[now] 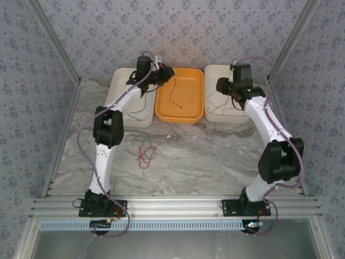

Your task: Untangle the cables

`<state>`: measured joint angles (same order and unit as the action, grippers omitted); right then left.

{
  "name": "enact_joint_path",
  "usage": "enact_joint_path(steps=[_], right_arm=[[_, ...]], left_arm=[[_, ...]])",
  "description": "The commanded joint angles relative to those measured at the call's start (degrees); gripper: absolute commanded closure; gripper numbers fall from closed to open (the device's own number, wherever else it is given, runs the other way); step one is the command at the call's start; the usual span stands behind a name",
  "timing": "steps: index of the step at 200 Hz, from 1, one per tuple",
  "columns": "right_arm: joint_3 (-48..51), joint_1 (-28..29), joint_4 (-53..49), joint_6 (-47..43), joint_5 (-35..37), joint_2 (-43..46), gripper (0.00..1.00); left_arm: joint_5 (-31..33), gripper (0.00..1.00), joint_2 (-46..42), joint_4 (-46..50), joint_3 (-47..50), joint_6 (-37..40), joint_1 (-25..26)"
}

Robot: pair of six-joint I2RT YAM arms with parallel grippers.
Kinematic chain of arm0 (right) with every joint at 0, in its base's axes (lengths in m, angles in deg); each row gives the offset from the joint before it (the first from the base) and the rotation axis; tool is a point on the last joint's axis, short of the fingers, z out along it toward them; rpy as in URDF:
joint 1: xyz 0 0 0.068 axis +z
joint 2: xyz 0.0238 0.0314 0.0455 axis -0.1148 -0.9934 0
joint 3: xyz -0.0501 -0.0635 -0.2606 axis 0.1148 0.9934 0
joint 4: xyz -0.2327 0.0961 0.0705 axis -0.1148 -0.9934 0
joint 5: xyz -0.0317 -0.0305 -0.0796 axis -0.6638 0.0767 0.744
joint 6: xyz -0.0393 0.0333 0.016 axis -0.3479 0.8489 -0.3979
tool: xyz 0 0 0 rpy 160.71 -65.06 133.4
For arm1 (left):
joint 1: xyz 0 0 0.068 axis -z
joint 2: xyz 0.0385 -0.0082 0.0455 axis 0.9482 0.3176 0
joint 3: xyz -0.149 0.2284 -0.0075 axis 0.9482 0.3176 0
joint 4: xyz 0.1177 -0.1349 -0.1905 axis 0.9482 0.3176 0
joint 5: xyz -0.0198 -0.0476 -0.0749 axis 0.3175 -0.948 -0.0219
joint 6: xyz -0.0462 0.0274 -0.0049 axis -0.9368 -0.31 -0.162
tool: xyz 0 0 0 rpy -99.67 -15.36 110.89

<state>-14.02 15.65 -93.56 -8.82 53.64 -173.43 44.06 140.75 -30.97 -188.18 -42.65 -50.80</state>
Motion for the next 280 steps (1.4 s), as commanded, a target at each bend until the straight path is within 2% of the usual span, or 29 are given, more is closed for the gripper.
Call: enact_joint_path(steps=[1, 19, 23, 33, 41, 48, 58, 85, 103, 122, 142, 153, 159, 183, 215, 251, 280], right_arm=[[4.38, 0.09, 2.57, 1.69, 1.11, 3.00, 0.54], [5.99, 0.70, 2.35, 1.78, 0.78, 4.70, 0.53], [6.32, 0.86, 2.32, 1.65, 0.64, 4.91, 0.53], [6.81, 1.56, 1.80, 1.37, 0.90, 5.48, 0.52], [7.37, 2.15, 1.32, 1.11, 1.43, 5.97, 0.52], [7.99, 2.58, 1.10, 1.00, 1.81, 6.73, 0.51], [9.36, 3.26, 1.14, 1.04, 2.36, 8.23, 0.50], [13.07, 5.52, 1.23, 1.68, 4.44, 13.12, 0.50], [14.48, 8.05, 0.57, 1.69, 6.40, 15.72, 0.49], [18.50, 11.77, 0.60, 1.69, 7.74, 17.91, 0.49], [22.80, 18.45, 2.33, 0.86, 9.48, 19.12, 0.50], [24.62, 21.82, 3.30, 1.30, 9.99, 19.00, 0.50], [25.42, 23.61, 3.64, 2.00, 10.14, 18.68, 0.50], [28.47, 31.01, 6.89, 5.84, 9.64, 16.89, 0.50], [27.91, 39.88, 10.93, 14.37, 8.29, 9.11, 0.51], [23.02, 46.95, 18.08, 27.28, 7.51, -3.87, 0.50], [19.98, 48.67, 23.19, 34.30, 5.45, -12.25, 0.51]], left_arm=[[-1.26, 1.00, 5.04, 8.98, -11.63, -0.16, 2.48], [-0.33, 0.99, 12.75, 19.22, -25.47, 0.67, 3.64], [0.11, 0.92, 14.65, 21.68, -29.00, 0.77, 3.71], [0.62, 0.60, 18.91, 25.81, -36.52, 0.61, 3.71], [1.49, 0.39, 21.40, 28.91, -41.05, 0.33, 3.61], [2.19, 0.28, 22.51, 30.79, -43.30, 0.35, 3.43], [2.59, 0.22, 22.38, 31.83, -43.64, 0.67, 3.22], [4.41, 0.19, 18.39, 34.94, -42.77, 3.83, 3.22], [7.26, 0.24, 14.28, 39.74, -42.72, 7.03, 3.50], [15.40, 0.27, 7.85, 49.17, -42.59, 13.83, 4.89], [25.29, 0.31, -0.12, 58.50, -38.93, 18.09, 6.10], [29.76, 0.34, -6.46, 60.73, -31.17, 18.96, 6.84], [32.28, 0.35, -11.43, 59.42, -23.01, 19.21, 7.40], [34.68, 0.40, -36.85, 34.02, 22.08, 14.55, 7.22], [34.15, 0.42, -58.74, 24.35, 55.68, 9.51, 4.44], [34.25, 0.42, -74.58, 22.66, 79.00, 7.38, 3.67], [33.75, 0.42, -76.58, 24.25, 84.62, 10.35, 1.89]])
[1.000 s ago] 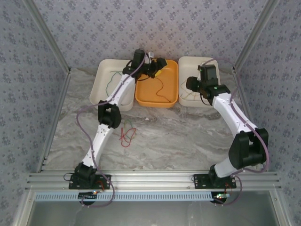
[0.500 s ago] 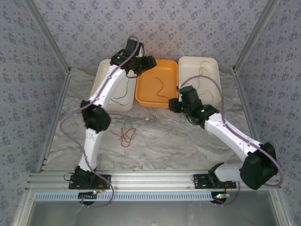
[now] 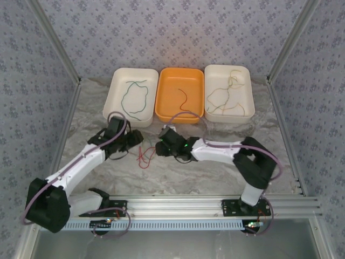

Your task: Untangle the cables

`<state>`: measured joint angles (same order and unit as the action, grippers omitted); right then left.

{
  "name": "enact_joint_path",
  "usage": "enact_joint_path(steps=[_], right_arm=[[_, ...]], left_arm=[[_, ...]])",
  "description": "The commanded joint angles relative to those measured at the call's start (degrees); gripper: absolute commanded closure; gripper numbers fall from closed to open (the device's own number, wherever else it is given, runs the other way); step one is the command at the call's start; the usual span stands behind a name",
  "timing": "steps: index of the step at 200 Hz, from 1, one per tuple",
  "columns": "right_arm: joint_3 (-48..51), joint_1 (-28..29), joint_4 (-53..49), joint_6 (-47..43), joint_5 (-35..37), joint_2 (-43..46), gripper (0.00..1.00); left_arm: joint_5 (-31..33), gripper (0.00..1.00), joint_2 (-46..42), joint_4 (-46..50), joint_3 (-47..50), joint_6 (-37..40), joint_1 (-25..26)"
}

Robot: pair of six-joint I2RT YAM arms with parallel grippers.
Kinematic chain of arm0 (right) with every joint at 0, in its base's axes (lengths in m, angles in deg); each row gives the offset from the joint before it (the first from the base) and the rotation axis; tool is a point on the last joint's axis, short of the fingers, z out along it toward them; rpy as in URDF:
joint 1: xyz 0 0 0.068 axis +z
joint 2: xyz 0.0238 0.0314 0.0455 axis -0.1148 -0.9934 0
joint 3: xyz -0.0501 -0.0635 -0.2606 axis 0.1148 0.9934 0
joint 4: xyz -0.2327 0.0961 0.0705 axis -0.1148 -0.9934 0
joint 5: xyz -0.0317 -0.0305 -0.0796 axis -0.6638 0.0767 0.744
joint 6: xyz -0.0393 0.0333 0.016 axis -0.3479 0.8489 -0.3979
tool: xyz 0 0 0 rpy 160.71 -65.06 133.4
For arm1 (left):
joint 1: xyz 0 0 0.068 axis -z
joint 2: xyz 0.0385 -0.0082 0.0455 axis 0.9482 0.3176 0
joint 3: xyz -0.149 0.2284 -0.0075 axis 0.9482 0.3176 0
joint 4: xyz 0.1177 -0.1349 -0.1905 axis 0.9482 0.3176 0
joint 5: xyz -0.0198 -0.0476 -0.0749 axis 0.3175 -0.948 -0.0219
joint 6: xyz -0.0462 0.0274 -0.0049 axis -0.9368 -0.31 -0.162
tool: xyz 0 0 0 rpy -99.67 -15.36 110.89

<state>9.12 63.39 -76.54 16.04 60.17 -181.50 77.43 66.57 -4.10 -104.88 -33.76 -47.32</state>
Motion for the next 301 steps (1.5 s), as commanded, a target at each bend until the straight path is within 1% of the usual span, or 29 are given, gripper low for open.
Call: enact_joint_path(steps=[1, 10, 33, 58, 69, 95, 110, 118, 149, 171, 174, 192, 204, 236, 249, 256, 269, 284, 301], right_arm=[[-3.23, 1.03, 6.23, 9.54, -1.13, -4.49, 0.51], [-3.97, 1.37, 6.74, 10.94, -0.75, -5.95, 0.50], [-4.92, 1.75, 6.52, 13.43, 0.22, -8.30, 0.51], [-5.11, 1.36, 7.49, 14.12, 0.14, -9.84, 0.56], [-5.78, 1.03, 7.44, 13.97, -0.22, -10.69, 0.59], [-6.93, -0.06, 8.71, 14.05, -2.38, -12.50, 0.75], [-7.11, -0.31, 8.38, 14.02, -2.31, -12.50, 0.89], [-6.86, -0.22, 7.77, 13.65, -1.40, -11.81, 1.00], [-6.78, 1.24, 5.08, 7.78, 4.35, -3.49, 1.00], [-7.68, 1.73, 0.57, 3.58, 6.11, 2.58, 1.00], [-9.37, 1.73, -0.09, 3.11, 6.19, 3.33, 1.00], [-9.85, 1.67, -3.36, 0.93, 7.58, 7.97, 1.00], [-9.39, 1.68, -4.56, -0.40, 8.79, 11.05, 1.00], [-9.54, 0.82, -8.35, -4.39, 10.47, 15.78, 1.00], [-8.69, -0.64, -8.52, -4.80, 9.48, 17.29, 1.00], [-6.49, -1.78, -7.67, -4.85, 8.16, 18.49, 1.00], [-5.26, -3.02, -6.41, -5.67, 5.63, 19.75, 1.00], [-4.97, -4.20, -7.43, -6.02, 4.40, 20.80, 1.00], [-4.66, -5.34, -8.38, -6.11, 2.98, 21.48, 1.00]], left_arm=[[0.41, 0.42, -2.34, -2.58, 1.37, 1.60, -1.67], [-0.01, 0.42, -1.84, -2.87, 2.42, 2.44, -2.61], [-3.88, 0.42, 0.60, -7.57, 4.91, 3.47, -4.54], [-6.77, 0.43, 4.19, -11.92, 5.20, 3.94, -4.65], [-7.10, 0.43, 5.43, -12.82, 5.13, 4.05, -4.65], [-7.45, 0.44, 6.68, -13.67, 5.50, 4.30, -4.65], [-7.40, 0.44, 6.30, -13.45, 5.93, 4.32, -4.65], [-7.14, 0.45, 5.67, -13.19, 6.12, 4.38, -4.66], [-5.05, 0.45, -0.32, -10.48, 7.18, 3.65, -4.65], [-3.24, 0.41, -7.18, -6.54, 6.67, 3.01, -4.73], [-3.07, 0.40, -8.12, -5.97, 6.49, 2.85, -4.74], [-2.82, 0.37, -13.47, -2.97, 5.19, 2.31, -4.81], [-3.57, 0.37, -16.55, -1.87, 4.24, 2.33, -4.76], [-9.68, 0.40, -21.82, -2.02, 2.69, 2.53, -4.74], [-12.84, 0.41, -23.30, -2.93, 2.62, 0.73, -4.66], [-14.48, 0.41, -24.03, -4.22, 3.09, -0.85, -4.50], [-16.44, 0.42, -24.99, -6.83, 3.95, -3.51, -3.62], [-16.88, 0.43, -25.15, -8.42, 4.24, -5.39, -2.04], [-15.35, 0.45, -25.01, -10.45, 4.16, -5.74, 1.75]])
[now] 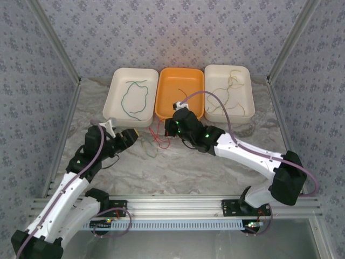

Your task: Untangle the cables

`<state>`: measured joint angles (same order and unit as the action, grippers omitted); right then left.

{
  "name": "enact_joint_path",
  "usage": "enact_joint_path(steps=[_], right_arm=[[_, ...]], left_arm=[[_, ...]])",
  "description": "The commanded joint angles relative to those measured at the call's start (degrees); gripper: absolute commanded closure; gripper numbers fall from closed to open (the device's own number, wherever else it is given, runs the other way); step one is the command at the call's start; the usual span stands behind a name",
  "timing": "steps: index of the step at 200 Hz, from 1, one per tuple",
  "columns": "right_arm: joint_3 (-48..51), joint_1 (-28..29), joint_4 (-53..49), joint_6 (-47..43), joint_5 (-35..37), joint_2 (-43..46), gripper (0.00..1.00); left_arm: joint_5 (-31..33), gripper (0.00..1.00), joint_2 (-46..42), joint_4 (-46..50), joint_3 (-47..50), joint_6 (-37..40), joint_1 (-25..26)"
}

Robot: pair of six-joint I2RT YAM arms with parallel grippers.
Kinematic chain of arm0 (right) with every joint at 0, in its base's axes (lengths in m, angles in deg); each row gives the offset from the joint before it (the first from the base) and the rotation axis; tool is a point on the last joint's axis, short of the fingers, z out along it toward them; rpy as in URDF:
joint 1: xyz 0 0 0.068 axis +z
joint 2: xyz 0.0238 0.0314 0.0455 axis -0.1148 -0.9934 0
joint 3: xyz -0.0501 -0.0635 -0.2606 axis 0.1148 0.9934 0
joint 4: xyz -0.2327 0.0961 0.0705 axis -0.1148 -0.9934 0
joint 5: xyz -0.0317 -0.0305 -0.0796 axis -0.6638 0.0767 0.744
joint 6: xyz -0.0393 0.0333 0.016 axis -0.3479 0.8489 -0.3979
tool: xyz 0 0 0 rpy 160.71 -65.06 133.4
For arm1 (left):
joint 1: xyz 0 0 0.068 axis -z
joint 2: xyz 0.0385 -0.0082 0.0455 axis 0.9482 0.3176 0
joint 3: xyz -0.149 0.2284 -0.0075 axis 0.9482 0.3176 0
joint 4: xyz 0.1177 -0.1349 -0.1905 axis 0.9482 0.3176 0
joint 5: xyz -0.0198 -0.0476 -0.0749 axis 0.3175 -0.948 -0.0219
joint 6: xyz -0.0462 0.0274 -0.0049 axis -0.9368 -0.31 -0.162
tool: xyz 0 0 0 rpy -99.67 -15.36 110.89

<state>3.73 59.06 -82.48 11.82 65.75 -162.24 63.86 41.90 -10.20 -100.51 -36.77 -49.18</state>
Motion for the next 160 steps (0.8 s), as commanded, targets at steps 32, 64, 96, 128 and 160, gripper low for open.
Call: enact_joint_path(steps=[32, 64, 96, 128, 160], right_arm=[[1.27, -2.65, -3.21, -2.34, -6.07, 3.07, 1.00], [1.47, -2.57, -3.52, -2.42, -7.60, 3.22, 1.00], [2.61, -1.77, -2.99, -2.34, -8.09, 3.88, 1.00], [3.68, -1.36, -2.72, -2.40, -8.21, 4.70, 1.00], [4.28, -1.05, -2.38, -4.18, -7.86, 4.81, 1.00]], left_arm=[[2.04, 0.45, 3.51, -5.17, -2.62, 0.36, 11.04], [5.49, 0.43, 9.08, -6.59, -4.16, 1.38, 13.71], [8.21, 0.33, 13.15, -10.68, -3.85, -0.56, 13.62], [6.75, 0.32, 16.19, -12.30, -4.61, -3.57, 13.59], [5.00, 0.44, 18.14, -11.74, -5.30, -6.41, 13.64]])
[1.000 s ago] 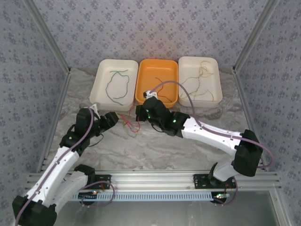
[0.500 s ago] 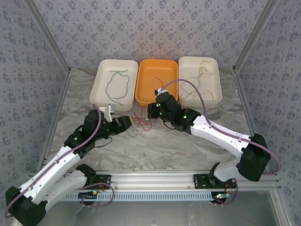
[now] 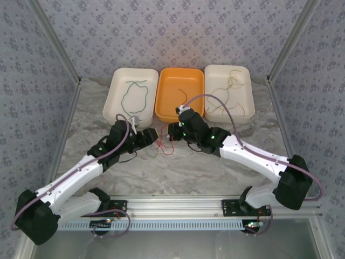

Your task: Untangle the cables

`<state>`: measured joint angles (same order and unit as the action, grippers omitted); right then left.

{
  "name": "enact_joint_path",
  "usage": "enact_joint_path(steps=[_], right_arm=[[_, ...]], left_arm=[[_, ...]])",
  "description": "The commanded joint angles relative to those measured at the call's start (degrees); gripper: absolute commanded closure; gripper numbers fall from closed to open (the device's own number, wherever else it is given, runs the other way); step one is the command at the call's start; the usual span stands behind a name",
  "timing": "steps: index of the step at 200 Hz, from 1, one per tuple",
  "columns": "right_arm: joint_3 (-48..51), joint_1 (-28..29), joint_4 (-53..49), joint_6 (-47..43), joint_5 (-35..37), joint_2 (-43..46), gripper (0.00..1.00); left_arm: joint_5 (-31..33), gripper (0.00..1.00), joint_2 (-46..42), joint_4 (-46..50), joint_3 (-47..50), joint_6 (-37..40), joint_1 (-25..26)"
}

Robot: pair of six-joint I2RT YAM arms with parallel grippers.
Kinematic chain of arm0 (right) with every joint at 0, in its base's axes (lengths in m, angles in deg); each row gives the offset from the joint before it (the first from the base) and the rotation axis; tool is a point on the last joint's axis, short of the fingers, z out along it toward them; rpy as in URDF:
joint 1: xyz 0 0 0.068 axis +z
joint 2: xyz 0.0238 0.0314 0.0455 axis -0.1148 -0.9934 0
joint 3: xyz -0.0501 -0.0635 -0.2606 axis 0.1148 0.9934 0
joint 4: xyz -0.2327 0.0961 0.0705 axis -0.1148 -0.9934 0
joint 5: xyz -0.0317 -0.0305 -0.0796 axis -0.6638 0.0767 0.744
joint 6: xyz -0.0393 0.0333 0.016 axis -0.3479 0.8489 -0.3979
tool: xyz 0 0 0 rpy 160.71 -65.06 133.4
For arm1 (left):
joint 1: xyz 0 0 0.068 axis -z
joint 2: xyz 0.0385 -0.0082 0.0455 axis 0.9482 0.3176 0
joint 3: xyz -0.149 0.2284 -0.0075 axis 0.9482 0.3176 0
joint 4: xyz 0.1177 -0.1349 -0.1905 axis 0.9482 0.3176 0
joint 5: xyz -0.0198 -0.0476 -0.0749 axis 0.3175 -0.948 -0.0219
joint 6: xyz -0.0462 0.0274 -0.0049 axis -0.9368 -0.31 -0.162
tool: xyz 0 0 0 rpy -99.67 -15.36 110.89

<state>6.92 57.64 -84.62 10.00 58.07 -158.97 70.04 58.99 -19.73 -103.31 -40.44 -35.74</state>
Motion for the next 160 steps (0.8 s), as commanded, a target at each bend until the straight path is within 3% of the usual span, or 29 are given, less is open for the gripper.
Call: enact_joint_path(steps=[1, 29, 58, 82, 106, 135, 160], right_arm=[[1.10, 0.37, -0.18, -2.36, -0.25, 1.61, 1.00], [1.31, 0.58, 0.49, -2.12, -0.34, 1.65, 1.00], [2.12, 1.22, 0.73, -1.93, 0.02, 2.35, 1.00], [6.99, 2.53, 4.38, -0.02, 4.56, 6.75, 1.00], [18.58, 3.28, 17.29, 6.11, 8.66, 14.20, 1.00], [29.69, 7.45, 31.95, 13.32, 19.47, 18.80, 1.00], [32.91, 11.57, 35.93, 18.26, 27.45, 18.67, 1.00]], left_arm=[[-1.25, 0.45, 1.11, -2.21, -2.51, -2.83, 0.20], [-0.81, 0.64, 1.01, -2.45, -2.09, -4.06, 0.23], [0.69, 1.00, 0.39, -4.13, -1.83, -5.00, 0.26], [4.53, 1.00, -0.85, -3.48, -1.55, -7.15, -0.06], [9.49, 1.00, -4.01, -7.61, 2.15, -12.44, -0.23], [14.41, 1.00, -7.98, -15.67, 7.21, -17.84, 0.84], [17.10, 1.00, -10.76, -19.38, 9.75, -19.83, 1.43]])
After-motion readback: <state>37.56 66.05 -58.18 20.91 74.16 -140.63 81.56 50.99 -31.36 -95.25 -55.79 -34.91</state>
